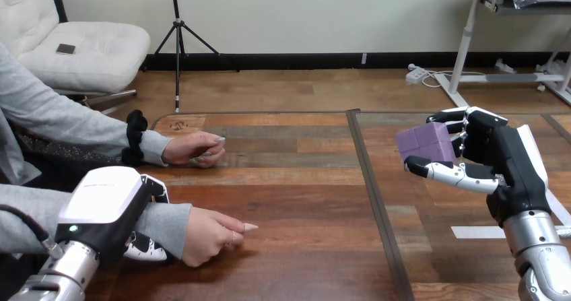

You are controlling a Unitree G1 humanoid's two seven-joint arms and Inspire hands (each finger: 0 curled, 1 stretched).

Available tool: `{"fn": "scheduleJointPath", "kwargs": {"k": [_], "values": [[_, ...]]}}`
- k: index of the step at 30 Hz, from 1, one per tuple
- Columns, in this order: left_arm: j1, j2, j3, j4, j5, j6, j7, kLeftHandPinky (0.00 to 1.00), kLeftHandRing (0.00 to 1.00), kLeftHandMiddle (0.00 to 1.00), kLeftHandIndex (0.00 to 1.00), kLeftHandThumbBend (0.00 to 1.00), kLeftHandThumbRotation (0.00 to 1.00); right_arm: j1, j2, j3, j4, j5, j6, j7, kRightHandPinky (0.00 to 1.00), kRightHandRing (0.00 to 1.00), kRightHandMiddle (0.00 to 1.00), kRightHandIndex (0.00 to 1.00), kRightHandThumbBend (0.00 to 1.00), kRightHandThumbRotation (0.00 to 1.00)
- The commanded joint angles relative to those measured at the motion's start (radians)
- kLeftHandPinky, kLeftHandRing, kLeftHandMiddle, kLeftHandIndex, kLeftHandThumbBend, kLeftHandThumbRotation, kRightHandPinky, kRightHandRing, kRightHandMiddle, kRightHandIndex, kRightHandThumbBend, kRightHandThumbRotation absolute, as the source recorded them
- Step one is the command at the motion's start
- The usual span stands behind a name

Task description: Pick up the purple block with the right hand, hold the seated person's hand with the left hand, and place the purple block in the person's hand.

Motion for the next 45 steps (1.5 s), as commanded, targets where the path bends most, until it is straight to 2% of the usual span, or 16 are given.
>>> {"fn": "scheduleJointPath", "kwargs": {"k": [1,9,12,18,22,30,33,36,39,42,45], "values": [[-0.042,0.016,0.054,-0.052,-0.034,-0.022,0.063,0.2,0.27,0.31,0.32,0.83,0.0,-0.04,0.023,-0.022,-0.046,0.023,-0.019,0.008,0.32,0.35,0.41,0.43,0.84,0.0],[-0.037,0.021,0.08,-0.119,-0.079,-0.026,0.034,0.19,0.26,0.3,0.32,0.8,0.0,-0.039,0.038,-0.019,-0.043,0.025,-0.029,0.006,0.32,0.35,0.41,0.43,0.84,0.0],[-0.038,0.022,0.089,-0.136,-0.092,-0.043,0.046,0.2,0.26,0.3,0.32,0.8,0.0,-0.038,0.045,-0.016,-0.04,0.022,-0.041,0.005,0.32,0.35,0.41,0.43,0.84,0.0],[-0.039,0.013,0.104,-0.179,-0.084,-0.024,0.063,0.19,0.25,0.3,0.32,0.81,0.0,-0.028,0.069,-0.009,-0.054,0.012,-0.036,-0.004,0.32,0.35,0.41,0.43,0.83,0.0],[-0.043,0.007,0.114,-0.204,-0.102,-0.031,0.051,0.19,0.25,0.3,0.32,0.79,0.0,-0.017,0.099,-0.003,-0.08,0.017,-0.007,-0.011,0.32,0.36,0.41,0.44,0.83,0.0],[-0.048,-0.007,0.125,-0.256,-0.128,-0.02,0.034,0.18,0.24,0.29,0.3,0.76,0.0,-0.003,0.148,0.013,-0.1,0.006,-0.009,-0.018,0.32,0.36,0.41,0.43,0.81,0.0],[-0.048,-0.012,0.127,-0.28,-0.133,-0.012,0.031,0.18,0.24,0.29,0.3,0.75,0.0,0.002,0.175,0.015,-0.107,0.03,0.001,-0.006,0.31,0.36,0.41,0.43,0.8,0.0],[-0.048,-0.021,0.129,-0.308,-0.131,0.005,0.026,0.18,0.24,0.3,0.3,0.75,0.0,0.004,0.197,0.021,-0.11,0.026,0.001,-0.012,0.31,0.36,0.41,0.43,0.8,0.0],[-0.052,-0.034,0.129,-0.321,-0.123,0.009,0.044,0.18,0.24,0.3,0.31,0.77,0.0,0.01,0.21,0.03,-0.118,0.004,0.012,-0.029,0.31,0.36,0.41,0.43,0.8,0.0],[-0.074,-0.071,0.129,-0.345,-0.111,-0.002,0.072,0.18,0.24,0.3,0.31,0.77,0.0,0.013,0.274,0.054,-0.121,-0.002,-0.001,-0.04,0.31,0.36,0.41,0.43,0.81,0.0],[-0.082,-0.085,0.129,-0.351,-0.116,-0.006,0.075,0.18,0.24,0.3,0.31,0.77,0.0,0.015,0.3,0.06,-0.129,0.003,0.011,-0.046,0.31,0.36,0.41,0.43,0.81,0.0]]}}
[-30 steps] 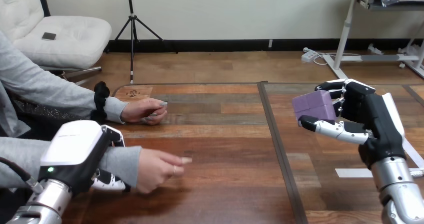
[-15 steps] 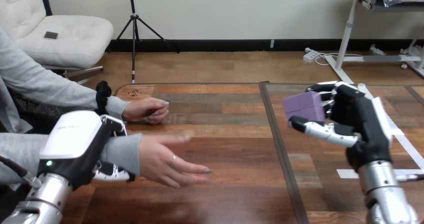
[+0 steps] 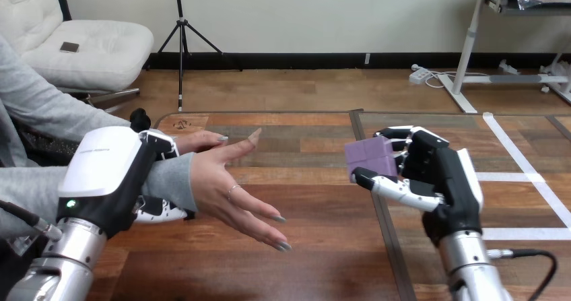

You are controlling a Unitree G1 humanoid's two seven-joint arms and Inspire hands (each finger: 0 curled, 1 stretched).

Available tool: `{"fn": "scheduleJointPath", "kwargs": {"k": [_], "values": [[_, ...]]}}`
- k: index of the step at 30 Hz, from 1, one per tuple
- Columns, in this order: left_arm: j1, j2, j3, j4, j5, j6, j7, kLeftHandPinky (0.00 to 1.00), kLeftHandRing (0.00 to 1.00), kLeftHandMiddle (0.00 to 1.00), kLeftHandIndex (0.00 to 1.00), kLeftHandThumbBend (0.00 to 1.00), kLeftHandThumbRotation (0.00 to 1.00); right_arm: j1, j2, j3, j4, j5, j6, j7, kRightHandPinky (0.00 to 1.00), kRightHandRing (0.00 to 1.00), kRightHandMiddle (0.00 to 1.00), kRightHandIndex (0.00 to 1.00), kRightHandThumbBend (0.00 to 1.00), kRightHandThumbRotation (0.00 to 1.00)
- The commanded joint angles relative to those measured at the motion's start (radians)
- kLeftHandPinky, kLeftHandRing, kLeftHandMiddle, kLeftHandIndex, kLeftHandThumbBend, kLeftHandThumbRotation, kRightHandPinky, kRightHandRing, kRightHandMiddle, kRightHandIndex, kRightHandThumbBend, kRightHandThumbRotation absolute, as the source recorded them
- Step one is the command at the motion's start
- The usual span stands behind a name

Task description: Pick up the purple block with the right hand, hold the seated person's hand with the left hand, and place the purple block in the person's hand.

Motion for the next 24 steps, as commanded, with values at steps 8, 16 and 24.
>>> {"fn": "scheduleJointPath", "kwargs": {"k": [8,16,24], "values": [[-0.131,-0.063,0.054,-0.124,-0.016,-0.023,0.067,0.18,0.23,0.3,0.31,0.77,0.0,-0.025,0.111,0.025,-0.117,0.018,0.028,-0.027,0.31,0.35,0.41,0.43,0.83,0.0],[-0.137,-0.082,0.051,-0.135,-0.006,-0.009,0.059,0.17,0.23,0.29,0.3,0.77,0.0,-0.011,0.154,0.036,-0.148,0.037,0.061,-0.017,0.3,0.35,0.41,0.43,0.83,0.0],[-0.145,-0.102,0.043,-0.14,0.014,0.002,0.068,0.16,0.22,0.28,0.3,0.77,0.0,0.011,0.192,0.058,-0.193,0.026,0.114,-0.032,0.3,0.35,0.41,0.43,0.83,0.0]]}}
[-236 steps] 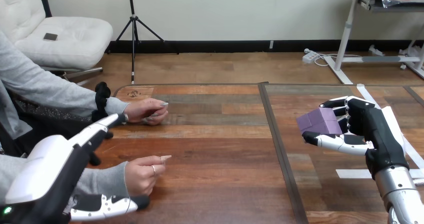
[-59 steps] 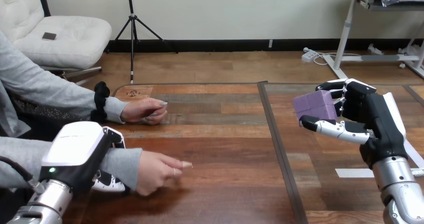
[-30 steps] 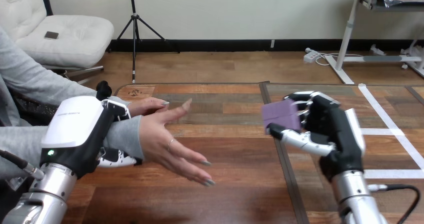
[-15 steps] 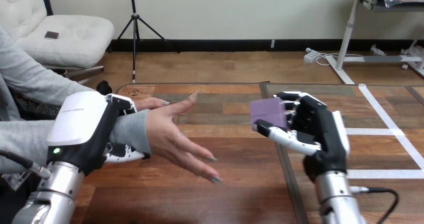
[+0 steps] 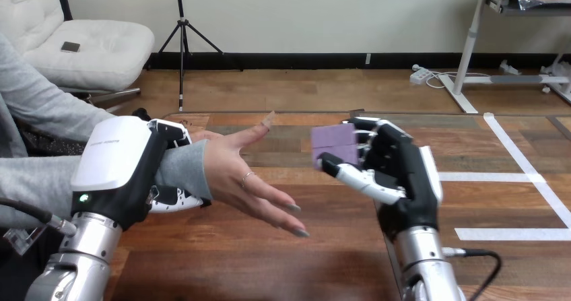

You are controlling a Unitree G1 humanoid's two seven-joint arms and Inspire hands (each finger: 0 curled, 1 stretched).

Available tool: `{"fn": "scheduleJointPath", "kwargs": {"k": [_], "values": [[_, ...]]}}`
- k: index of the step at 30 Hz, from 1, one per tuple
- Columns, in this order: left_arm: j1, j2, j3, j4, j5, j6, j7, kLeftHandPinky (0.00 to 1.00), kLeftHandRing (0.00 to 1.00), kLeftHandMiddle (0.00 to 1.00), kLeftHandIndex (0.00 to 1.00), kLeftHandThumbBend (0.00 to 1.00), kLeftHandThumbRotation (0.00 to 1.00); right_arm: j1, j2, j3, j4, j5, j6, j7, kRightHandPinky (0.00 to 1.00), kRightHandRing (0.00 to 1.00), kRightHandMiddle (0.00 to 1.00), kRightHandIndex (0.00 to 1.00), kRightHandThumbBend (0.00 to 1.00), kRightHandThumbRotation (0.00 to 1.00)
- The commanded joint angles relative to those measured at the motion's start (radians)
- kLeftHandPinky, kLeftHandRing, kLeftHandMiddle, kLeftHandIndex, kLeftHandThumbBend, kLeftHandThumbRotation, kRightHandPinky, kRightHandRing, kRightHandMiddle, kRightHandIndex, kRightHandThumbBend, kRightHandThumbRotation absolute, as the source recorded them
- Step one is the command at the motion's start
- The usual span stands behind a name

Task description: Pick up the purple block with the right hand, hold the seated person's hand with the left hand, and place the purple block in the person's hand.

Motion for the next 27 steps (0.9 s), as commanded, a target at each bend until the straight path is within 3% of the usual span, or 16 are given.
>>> {"fn": "scheduleJointPath", "kwargs": {"k": [1,10,16,27], "values": [[-0.132,-0.028,0.033,-0.102,-0.001,-0.01,0.055,0.16,0.22,0.28,0.3,0.78,0.0,-0.007,0.029,0.011,-0.081,0.004,0.021,-0.01,0.3,0.35,0.41,0.43,0.83,0.0],[-0.133,-0.055,0.026,-0.104,-0.007,-0.013,0.048,0.16,0.21,0.28,0.29,0.78,0.0,0.015,0.05,0.051,-0.107,-0.014,0.026,-0.024,0.3,0.35,0.41,0.43,0.83,0.0],[-0.126,-0.072,0.02,-0.112,0.007,0.006,0.047,0.16,0.22,0.28,0.29,0.76,0.0,0.031,0.065,0.076,-0.128,0.006,0.042,-0.013,0.3,0.34,0.41,0.43,0.82,0.0],[-0.124,-0.1,0.012,-0.112,0.019,0.013,0.06,0.15,0.22,0.28,0.29,0.76,0.0,0.073,0.08,0.123,-0.206,0.009,0.099,-0.011,0.3,0.34,0.41,0.43,0.83,0.0]]}}
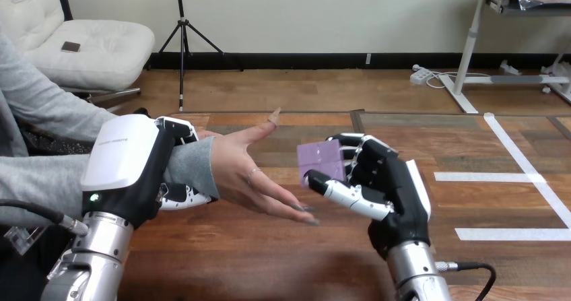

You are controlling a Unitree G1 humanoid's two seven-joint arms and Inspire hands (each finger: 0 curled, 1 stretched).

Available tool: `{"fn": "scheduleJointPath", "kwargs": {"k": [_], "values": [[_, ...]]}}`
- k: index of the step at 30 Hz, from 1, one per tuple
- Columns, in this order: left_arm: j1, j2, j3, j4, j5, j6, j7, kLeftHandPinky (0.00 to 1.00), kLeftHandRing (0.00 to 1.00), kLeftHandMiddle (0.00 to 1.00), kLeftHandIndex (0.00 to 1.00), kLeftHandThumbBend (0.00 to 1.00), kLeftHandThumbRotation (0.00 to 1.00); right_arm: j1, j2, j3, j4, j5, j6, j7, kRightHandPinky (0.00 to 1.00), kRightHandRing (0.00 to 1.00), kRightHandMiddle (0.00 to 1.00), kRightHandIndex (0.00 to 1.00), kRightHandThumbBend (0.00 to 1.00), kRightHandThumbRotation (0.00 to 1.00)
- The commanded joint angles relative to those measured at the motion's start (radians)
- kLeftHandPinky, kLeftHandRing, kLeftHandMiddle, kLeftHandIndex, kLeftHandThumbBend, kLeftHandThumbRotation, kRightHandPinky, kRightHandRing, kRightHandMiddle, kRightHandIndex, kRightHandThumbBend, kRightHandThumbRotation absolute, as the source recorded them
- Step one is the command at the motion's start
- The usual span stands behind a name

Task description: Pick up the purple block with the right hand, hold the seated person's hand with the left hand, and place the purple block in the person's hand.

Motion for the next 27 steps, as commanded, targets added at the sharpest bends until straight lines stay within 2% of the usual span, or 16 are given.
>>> {"fn": "scheduleJointPath", "kwargs": {"k": [1,14,27], "values": [[-0.12,-0.039,0.011,-0.096,-0.011,-0.018,0.05,0.15,0.22,0.28,0.29,0.76,0.0,-0.019,0.076,0.04,-0.096,0.009,0.013,0.001,0.3,0.34,0.41,0.43,0.83,0.0],[-0.125,-0.049,0.007,-0.088,-0.007,-0.015,0.06,0.15,0.22,0.28,0.29,0.76,0.0,0.015,0.07,0.09,-0.15,0.018,0.031,0.011,0.3,0.34,0.4,0.43,0.84,0.0],[-0.128,-0.053,0.004,-0.078,-0.008,-0.022,0.063,0.15,0.22,0.28,0.29,0.77,0.0,0.042,0.057,0.123,-0.199,0.028,0.046,0.028,0.3,0.34,0.4,0.43,0.82,0.0]]}}
